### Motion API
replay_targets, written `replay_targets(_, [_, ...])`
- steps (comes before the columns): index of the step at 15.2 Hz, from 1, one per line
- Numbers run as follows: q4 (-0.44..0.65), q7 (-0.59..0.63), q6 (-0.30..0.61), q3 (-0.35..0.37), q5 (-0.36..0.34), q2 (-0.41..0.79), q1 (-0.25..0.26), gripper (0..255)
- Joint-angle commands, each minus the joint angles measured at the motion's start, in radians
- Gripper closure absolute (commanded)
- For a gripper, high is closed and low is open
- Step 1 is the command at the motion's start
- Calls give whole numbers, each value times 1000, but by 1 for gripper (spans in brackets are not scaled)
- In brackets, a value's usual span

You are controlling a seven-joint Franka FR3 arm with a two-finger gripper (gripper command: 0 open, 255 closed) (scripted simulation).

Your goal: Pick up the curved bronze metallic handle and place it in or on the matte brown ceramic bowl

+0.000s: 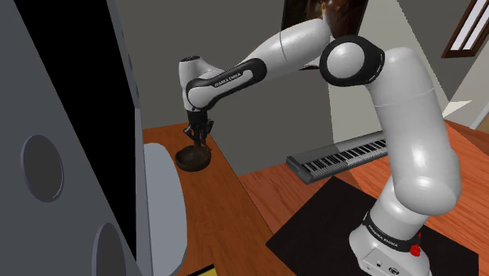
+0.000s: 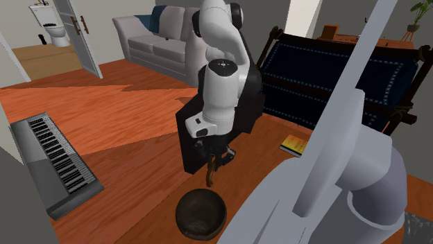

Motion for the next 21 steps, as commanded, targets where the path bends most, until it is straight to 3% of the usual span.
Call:
replay_targets(1, [148,-21,-63,-10,-7,83,17,255])
replay_targets(4, [437,-67,-182,-29,-15,246,51,255])
replay_targets(5, [574,-87,-240,-37,-17,321,70,255])
replay_targets(6, [828,-124,-348,-51,-18,458,108,255])
replay_targets(21, [677,-95,-172,-57,-30,488,87,255])
